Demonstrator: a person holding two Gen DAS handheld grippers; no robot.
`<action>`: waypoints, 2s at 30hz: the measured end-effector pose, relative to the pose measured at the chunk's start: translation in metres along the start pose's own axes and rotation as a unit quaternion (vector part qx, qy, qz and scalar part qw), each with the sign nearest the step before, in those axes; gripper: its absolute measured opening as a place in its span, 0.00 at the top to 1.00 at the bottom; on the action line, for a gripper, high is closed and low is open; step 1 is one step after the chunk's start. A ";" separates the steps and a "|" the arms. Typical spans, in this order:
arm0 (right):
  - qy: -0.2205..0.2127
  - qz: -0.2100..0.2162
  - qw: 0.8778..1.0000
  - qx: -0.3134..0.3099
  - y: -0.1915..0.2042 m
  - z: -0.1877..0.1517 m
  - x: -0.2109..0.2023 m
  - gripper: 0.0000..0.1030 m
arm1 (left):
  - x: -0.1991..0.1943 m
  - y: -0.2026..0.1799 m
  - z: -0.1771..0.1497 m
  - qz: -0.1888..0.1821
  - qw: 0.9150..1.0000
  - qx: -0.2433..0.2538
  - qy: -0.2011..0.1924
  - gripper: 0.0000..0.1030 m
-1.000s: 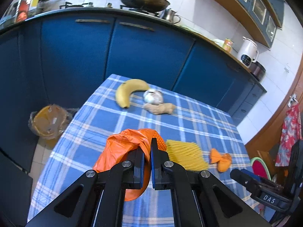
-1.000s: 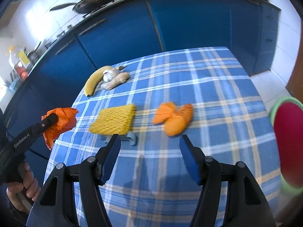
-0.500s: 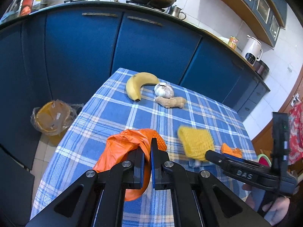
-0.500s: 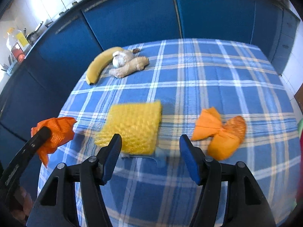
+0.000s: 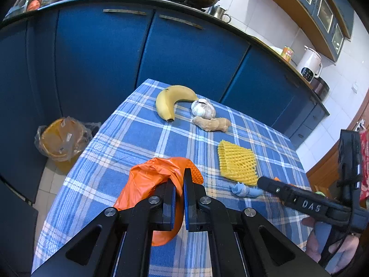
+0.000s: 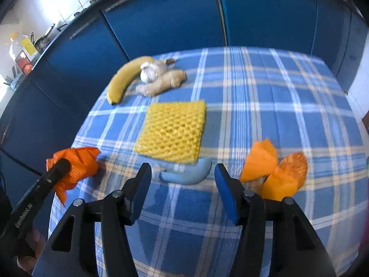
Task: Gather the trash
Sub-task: 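Grasp the orange plastic bag with the left tool and lift it, then grasp the yellow foam net with the right tool while the left tool holds the orange bag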
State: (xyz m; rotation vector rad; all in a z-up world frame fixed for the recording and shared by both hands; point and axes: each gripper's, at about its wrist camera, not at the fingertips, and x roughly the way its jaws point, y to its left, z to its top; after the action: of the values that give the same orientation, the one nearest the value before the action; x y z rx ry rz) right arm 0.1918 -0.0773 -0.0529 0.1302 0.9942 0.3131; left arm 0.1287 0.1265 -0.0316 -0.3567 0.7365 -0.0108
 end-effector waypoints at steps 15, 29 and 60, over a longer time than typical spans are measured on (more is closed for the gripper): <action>0.022 -0.034 0.999 -0.026 0.017 0.019 0.045 0.64 | 0.004 0.009 0.004 0.005 1.000 -0.012 -0.003 0.95; -0.047 -0.001 0.998 -0.049 0.030 0.010 0.000 0.85 | -0.009 0.002 0.006 0.001 1.000 -0.009 -0.013 0.95; -0.012 -0.020 1.000 0.007 -0.032 -0.059 -0.046 0.67 | -0.043 -0.049 -0.014 -0.034 0.999 0.028 -0.014 0.95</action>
State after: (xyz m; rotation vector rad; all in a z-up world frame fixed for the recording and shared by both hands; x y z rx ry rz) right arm 0.1256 -0.1247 -0.0555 0.1267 0.9741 0.2674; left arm 0.0932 0.0812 0.0022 -0.3271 0.6940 -0.0900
